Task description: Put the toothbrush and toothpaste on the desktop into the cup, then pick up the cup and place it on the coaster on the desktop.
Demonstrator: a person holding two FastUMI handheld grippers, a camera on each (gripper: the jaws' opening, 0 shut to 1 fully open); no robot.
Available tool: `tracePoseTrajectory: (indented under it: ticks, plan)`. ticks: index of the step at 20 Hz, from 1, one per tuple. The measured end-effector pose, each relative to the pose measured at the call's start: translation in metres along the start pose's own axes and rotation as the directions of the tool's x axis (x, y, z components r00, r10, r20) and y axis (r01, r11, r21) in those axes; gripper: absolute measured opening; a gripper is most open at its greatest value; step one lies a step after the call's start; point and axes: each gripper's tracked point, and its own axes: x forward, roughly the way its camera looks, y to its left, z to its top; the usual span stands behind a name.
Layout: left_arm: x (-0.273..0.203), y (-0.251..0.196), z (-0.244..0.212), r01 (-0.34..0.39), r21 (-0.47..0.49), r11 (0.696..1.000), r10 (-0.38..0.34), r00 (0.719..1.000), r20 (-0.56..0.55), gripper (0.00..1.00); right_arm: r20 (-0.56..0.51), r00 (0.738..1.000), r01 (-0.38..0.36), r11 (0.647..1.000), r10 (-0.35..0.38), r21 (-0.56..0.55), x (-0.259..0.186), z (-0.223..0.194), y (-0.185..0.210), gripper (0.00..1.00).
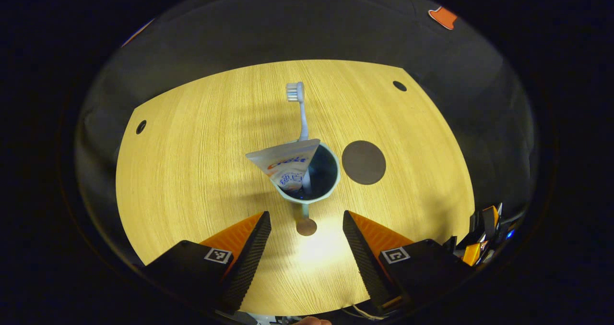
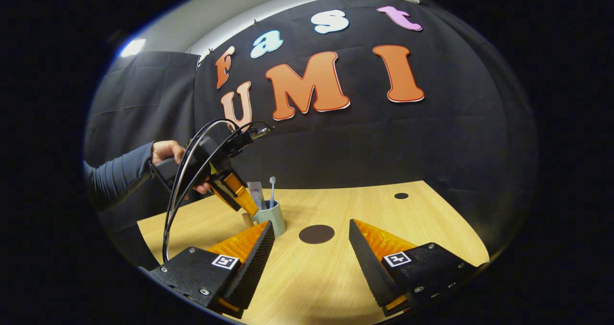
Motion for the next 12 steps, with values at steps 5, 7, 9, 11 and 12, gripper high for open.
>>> tracePoseTrajectory:
  ticks: [5, 7, 9, 11, 12]
  plan:
    - [0.019, 0.009, 0.000, -0.054, -0.001, 0.999, 0.054, 0.995, -0.087, 0.98, 0.001, 1.000, -0.003, 1.000, 0.003, -0.026, -0.019, -0.002, 0.000, 0.96]
    - [0.027, 0.003, -0.002, -0.057, -0.002, 0.998, 0.057, 0.991, -0.119, 0.93, -0.002, 1.000, -0.007, 0.999, 0.007, -0.035, -0.023, -0.005, 0.002, 0.97]
    - [0.031, -0.004, -0.001, -0.056, 0.006, 0.998, 0.057, 0.989, -0.136, 0.75, -0.006, 1.000, -0.007, 0.999, 0.007, -0.048, -0.024, -0.007, 0.002, 0.96]
    - [0.035, -0.002, 0.003, -0.099, 0.030, 0.995, 0.102, 0.987, -0.127, 0.63, -0.011, 1.000, -0.001, 0.998, 0.000, -0.058, -0.024, -0.010, -0.001, 0.96]
    - [0.037, -0.002, 0.005, -0.112, 0.040, 0.993, 0.116, 0.985, -0.125, 0.60, -0.011, 1.000, 0.000, 0.998, -0.001, -0.063, -0.024, -0.012, -0.002, 0.97]
